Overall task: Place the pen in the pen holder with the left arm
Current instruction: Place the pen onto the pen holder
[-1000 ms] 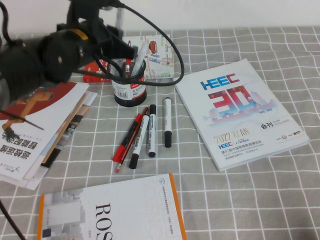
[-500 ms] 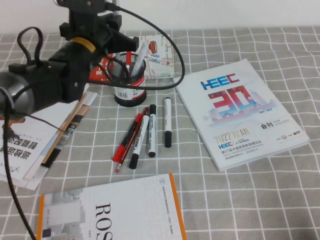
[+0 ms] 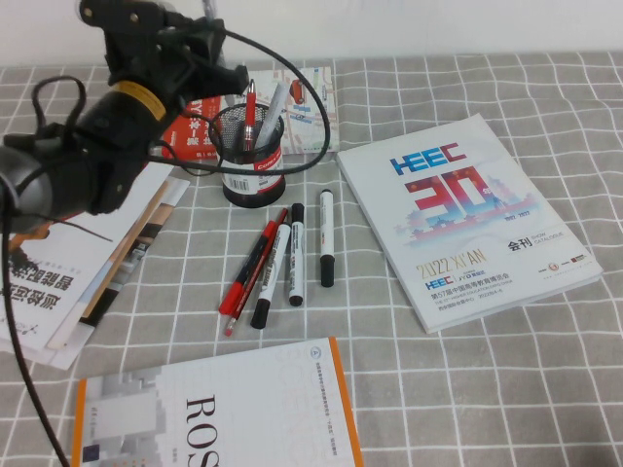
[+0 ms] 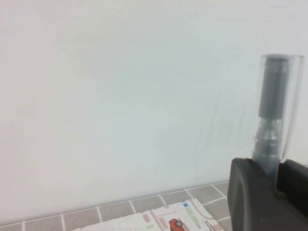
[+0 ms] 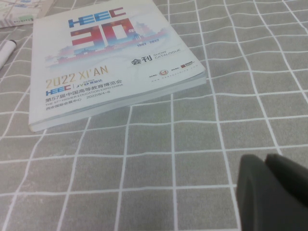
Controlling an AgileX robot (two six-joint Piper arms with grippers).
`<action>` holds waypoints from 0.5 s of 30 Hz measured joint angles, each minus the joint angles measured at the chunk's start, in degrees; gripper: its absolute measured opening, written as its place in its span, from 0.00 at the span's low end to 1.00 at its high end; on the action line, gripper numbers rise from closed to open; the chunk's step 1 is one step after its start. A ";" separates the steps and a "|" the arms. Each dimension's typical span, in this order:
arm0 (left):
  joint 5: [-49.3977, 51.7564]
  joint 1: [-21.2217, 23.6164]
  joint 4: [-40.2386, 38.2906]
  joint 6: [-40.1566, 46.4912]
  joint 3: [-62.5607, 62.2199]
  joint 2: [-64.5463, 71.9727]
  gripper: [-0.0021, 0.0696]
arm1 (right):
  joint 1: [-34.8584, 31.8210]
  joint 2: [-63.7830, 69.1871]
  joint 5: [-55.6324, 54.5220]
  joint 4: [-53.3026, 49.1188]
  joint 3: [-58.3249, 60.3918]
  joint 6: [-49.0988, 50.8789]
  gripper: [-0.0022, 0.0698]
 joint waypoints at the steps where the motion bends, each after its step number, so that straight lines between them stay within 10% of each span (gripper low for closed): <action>1: -0.74 0.00 0.26 -0.13 0.00 0.44 0.11 | 0.00 0.00 0.00 0.00 0.00 0.00 0.01; 15: -2.66 0.00 0.77 -0.25 0.00 6.36 0.11 | 0.00 0.00 0.00 0.00 0.00 0.00 0.01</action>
